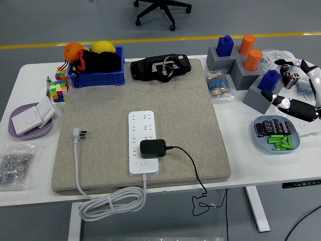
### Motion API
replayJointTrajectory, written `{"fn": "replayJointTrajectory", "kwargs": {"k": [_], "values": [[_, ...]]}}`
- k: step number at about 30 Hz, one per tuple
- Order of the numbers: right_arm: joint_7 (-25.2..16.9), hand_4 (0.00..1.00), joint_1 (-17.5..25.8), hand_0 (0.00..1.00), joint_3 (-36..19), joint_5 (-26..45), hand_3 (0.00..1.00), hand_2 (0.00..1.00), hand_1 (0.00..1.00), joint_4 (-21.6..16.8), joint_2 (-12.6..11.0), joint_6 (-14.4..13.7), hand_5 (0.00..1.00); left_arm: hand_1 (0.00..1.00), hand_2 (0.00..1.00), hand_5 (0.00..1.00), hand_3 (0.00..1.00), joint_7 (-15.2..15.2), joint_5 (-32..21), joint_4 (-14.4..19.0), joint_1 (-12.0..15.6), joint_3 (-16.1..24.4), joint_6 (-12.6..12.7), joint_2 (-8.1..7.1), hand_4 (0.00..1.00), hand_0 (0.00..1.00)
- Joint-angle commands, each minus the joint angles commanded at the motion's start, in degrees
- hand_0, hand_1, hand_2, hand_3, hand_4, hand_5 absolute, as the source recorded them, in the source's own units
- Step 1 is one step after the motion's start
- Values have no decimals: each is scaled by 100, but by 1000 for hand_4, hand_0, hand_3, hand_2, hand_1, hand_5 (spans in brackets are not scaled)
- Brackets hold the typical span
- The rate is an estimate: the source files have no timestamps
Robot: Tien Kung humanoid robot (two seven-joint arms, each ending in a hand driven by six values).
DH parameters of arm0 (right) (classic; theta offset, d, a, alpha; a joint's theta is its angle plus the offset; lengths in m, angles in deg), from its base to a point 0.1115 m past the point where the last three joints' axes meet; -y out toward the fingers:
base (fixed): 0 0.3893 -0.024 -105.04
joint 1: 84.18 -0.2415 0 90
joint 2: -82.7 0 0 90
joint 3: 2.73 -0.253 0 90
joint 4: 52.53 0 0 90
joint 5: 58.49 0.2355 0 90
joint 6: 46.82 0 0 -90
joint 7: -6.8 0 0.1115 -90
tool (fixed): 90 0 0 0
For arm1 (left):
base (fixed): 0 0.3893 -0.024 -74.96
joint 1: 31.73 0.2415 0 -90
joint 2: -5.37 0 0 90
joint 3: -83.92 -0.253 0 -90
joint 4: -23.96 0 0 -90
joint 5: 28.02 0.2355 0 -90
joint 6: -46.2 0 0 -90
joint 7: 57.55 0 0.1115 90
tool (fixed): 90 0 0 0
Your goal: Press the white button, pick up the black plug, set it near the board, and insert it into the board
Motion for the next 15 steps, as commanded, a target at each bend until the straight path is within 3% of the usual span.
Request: {"fn": "replayJointTrajectory", "kwargs": {"k": [4, 5, 10, 11, 15], "values": [[364, 988, -19, 930, 17, 120, 743, 765, 826, 0, 21, 244, 579, 739, 706, 464, 769, -3, 7, 0, 7, 6, -4, -1, 561, 789], [444, 998, -24, 935, 14, 119, 895, 828, 854, 0, 24, 290, 809, 739, 706, 463, 769, -2, 11, 0, 8, 4, -6, -3, 560, 789], [686, 998, -54, 935, -17, 80, 895, 828, 854, 1, 41, 503, 809, 739, 706, 463, 769, -5, 42, 0, -8, 28, -4, -18, 560, 789], [701, 998, -58, 941, -18, 81, 929, 883, 889, 2, 44, 524, 848, 739, 706, 463, 769, -4, 57, 0, -8, 40, -3, -19, 560, 789], [772, 998, -79, 941, -23, 55, 929, 883, 889, 19, 57, 539, 848, 739, 706, 463, 769, 5, 102, 0, -7, 87, -2, -15, 560, 789]]}}
